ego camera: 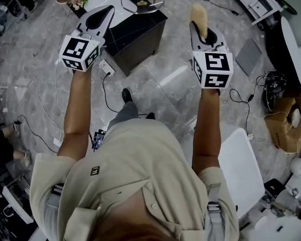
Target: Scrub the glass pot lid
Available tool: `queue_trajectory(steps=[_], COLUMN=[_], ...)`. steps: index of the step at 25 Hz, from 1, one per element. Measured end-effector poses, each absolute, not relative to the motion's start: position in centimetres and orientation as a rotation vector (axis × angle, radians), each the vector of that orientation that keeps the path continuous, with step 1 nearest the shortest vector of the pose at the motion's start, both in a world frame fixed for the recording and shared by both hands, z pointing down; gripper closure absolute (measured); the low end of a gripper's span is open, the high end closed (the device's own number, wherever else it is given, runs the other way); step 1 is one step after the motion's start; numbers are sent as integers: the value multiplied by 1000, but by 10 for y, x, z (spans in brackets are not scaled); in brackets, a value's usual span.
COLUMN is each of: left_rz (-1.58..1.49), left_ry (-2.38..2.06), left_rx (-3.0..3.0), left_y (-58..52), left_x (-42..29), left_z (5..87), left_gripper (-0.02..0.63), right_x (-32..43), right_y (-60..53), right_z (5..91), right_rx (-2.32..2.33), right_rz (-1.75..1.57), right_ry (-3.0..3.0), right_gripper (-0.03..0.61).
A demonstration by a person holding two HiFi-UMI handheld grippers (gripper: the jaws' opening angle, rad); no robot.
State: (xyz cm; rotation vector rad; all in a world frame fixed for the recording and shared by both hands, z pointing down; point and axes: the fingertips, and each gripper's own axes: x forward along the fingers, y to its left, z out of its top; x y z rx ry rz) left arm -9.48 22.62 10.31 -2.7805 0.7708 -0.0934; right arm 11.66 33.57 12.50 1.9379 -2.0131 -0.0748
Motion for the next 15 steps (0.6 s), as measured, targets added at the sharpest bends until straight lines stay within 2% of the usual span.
queue_trajectory(steps=[15], left_rz=[-68], left_ry=[663], left_rx=[-2842], left_y=[112], left_x=[-79], left_z=[117], left_gripper=[601], right_x=[123], right_y=[242], right_z=[139], right_rx=[2002], right_rz=[-4], right_ry=[-1915], right_gripper=[526])
